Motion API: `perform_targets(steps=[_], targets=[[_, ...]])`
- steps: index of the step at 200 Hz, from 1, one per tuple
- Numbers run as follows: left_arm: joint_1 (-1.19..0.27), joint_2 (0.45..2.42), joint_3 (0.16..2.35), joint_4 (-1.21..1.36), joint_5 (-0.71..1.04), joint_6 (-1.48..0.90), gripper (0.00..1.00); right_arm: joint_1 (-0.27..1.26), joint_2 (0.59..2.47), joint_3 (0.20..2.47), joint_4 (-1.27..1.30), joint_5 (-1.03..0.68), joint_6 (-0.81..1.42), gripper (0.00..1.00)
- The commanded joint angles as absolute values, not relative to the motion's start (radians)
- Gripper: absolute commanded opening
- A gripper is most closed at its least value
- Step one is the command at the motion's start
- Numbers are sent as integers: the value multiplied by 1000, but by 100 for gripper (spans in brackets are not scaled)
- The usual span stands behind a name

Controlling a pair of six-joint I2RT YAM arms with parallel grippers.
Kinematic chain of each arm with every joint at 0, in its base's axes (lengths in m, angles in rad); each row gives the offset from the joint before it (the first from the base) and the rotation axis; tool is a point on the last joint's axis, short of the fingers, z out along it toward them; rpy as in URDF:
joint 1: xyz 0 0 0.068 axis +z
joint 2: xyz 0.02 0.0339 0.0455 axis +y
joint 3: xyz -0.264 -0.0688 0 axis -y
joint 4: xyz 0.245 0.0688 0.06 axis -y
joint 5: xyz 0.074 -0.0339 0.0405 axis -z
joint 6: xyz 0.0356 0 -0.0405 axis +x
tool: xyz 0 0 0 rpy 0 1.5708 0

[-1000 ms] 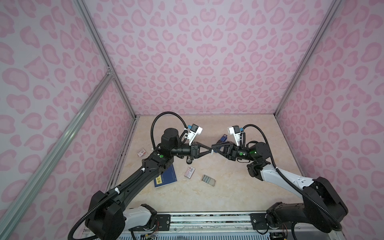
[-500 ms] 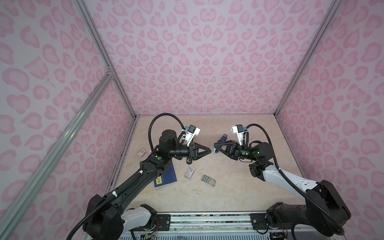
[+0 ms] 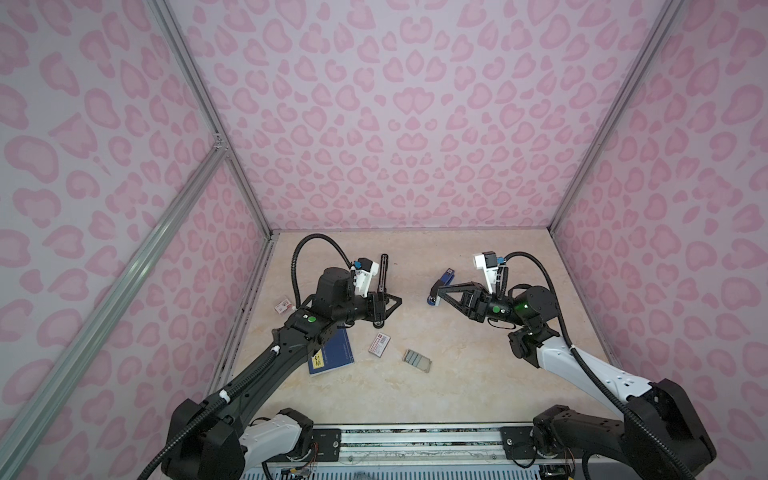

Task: Load the staples into the stapler

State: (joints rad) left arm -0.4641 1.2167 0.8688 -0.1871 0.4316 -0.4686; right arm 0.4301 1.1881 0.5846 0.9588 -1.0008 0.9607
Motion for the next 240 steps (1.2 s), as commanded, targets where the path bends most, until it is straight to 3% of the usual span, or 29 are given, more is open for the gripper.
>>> perform_targets(steps=[1,96,166,240], targets=[[-460,1293,901,-345,175,-439,56,430,1160,571,849,-991,875,19],[-460,1757,1131,-323,-90,-411,58,430,1114,528,784,-963,838,20],[-459,2012,1339,-383,-54,-412,57,431,1041,519,677,-952,783,19],[-490,2003,1321,-363,72,-474,50,430,1031,508,672,-940,778,19]])
